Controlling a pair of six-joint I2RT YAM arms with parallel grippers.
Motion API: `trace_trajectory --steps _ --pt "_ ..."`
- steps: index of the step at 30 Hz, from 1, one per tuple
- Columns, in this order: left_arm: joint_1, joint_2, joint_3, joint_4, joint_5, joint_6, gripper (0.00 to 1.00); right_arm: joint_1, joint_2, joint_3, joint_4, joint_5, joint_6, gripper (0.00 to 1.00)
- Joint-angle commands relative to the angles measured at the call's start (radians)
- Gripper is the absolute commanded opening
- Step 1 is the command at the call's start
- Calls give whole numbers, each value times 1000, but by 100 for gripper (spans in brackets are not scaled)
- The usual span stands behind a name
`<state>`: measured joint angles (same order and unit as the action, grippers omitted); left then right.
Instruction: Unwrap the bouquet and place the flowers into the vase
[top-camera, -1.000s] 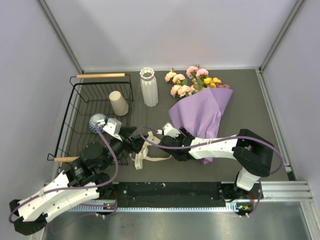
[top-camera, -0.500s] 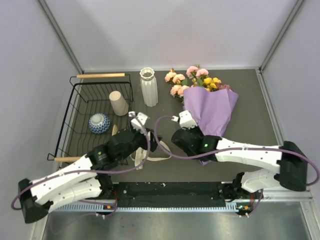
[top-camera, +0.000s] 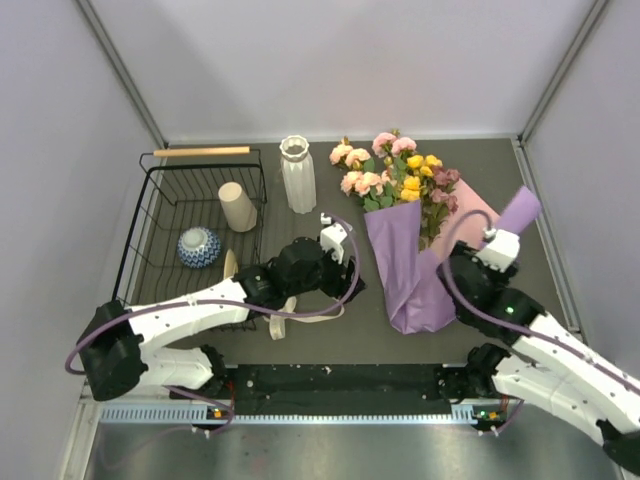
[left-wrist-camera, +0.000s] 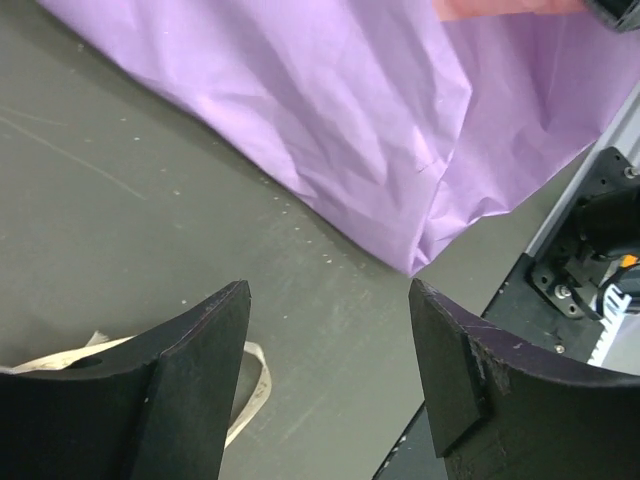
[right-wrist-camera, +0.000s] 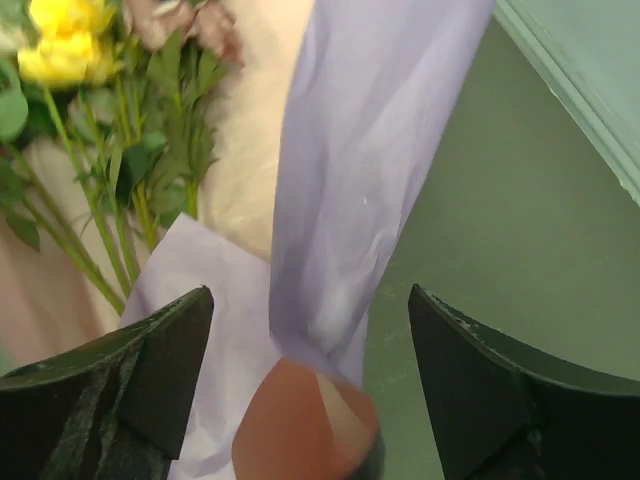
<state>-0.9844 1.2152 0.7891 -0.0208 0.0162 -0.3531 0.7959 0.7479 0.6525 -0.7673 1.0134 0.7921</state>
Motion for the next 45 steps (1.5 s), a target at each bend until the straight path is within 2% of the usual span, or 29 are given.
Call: trace_trajectory --steps 1,4,5,6,8,13,22,25,27,30,31,35,38,41,45 --pt "-2 18 62 81 61 -37 70 -98 -241 -42 -99 -44 154 83" --pt "0 1 58 67 7 -29 70 -100 -365 -27 -89 -35 104 86" --pt "0 -6 58 53 -7 -24 70 -100 -381 -16 -72 -39 41 87" --pt "0 -26 52 45 -40 -23 70 -101 -390 -5 -28 -54 -14 92" --pt "0 -49 42 41 -99 -20 70 -101 -378 9 64 -125 -133 93" --pt "1 -138 19 33 -188 -9 72 -101 -294 116 89 -199 -200 94" --pt "1 -198 68 -31 -190 45 75 -101 -283 202 195 -256 -310 95" --pt "3 -162 90 -43 -142 48 78 -100 -279 194 210 -239 -323 95" --pt "4 -103 122 -65 -104 52 79 -100 -257 170 227 -249 -321 99" --pt "6 -19 165 -113 -102 40 82 -103 -178 130 304 -384 -350 99" --pt "7 3 177 -131 -102 34 83 -106 -80 136 300 -465 -347 99" --pt "18 159 248 -205 -62 10 82 -236 102 188 278 -677 -269 99" --pt "20 258 283 -232 25 13 80 -305 180 174 280 -740 -219 99" --pt "23 326 279 -213 86 -3 80 -354 218 139 276 -772 -192 99" --pt "49 403 271 -153 105 -43 76 -522 214 64 307 -871 -165 99"
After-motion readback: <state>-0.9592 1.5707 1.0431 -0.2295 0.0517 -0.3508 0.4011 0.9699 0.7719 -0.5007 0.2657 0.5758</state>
